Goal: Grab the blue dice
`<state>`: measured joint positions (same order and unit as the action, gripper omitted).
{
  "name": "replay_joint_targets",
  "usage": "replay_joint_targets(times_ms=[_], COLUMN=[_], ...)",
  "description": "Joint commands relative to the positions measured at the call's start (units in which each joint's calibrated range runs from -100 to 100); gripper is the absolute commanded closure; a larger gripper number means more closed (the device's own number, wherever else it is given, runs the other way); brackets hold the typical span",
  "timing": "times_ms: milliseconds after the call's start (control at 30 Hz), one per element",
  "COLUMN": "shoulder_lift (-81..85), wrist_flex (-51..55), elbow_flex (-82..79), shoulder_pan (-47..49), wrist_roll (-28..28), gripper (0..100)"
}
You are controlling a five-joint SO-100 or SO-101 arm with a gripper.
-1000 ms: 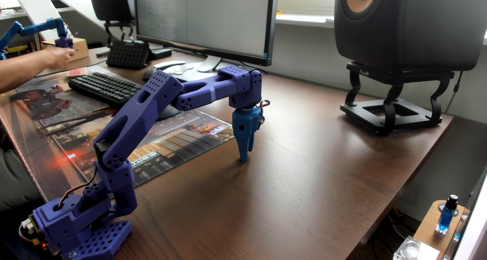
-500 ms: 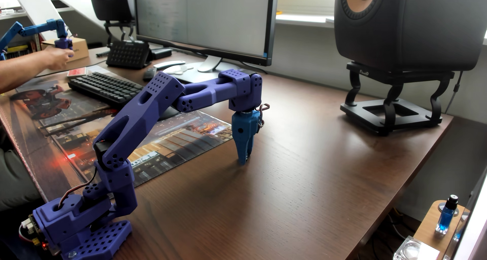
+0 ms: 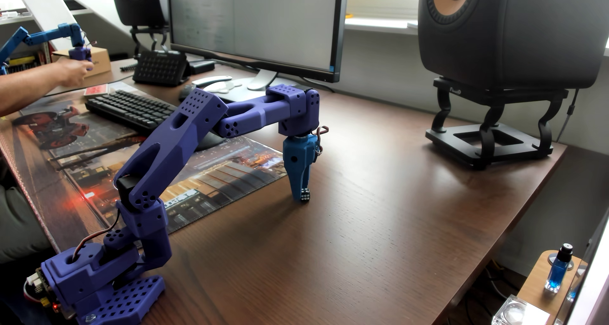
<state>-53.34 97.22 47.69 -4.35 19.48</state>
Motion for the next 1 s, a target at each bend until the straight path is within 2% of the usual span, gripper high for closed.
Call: replay_joint_targets(times_ms=[0,433,633,967], shoulder_lift=[2.5,1.8,1.7,1.7], wrist_flex=[0.8,1.4,1.5,1.6], elbow_flex=[4.2,6.8,6.7,6.6], shoulder_pan=[-1.5,-3.2,-3.0,-1.0], wrist_roll=[0.4,1.0,0.6,-0.5], gripper=[77,77,82,82])
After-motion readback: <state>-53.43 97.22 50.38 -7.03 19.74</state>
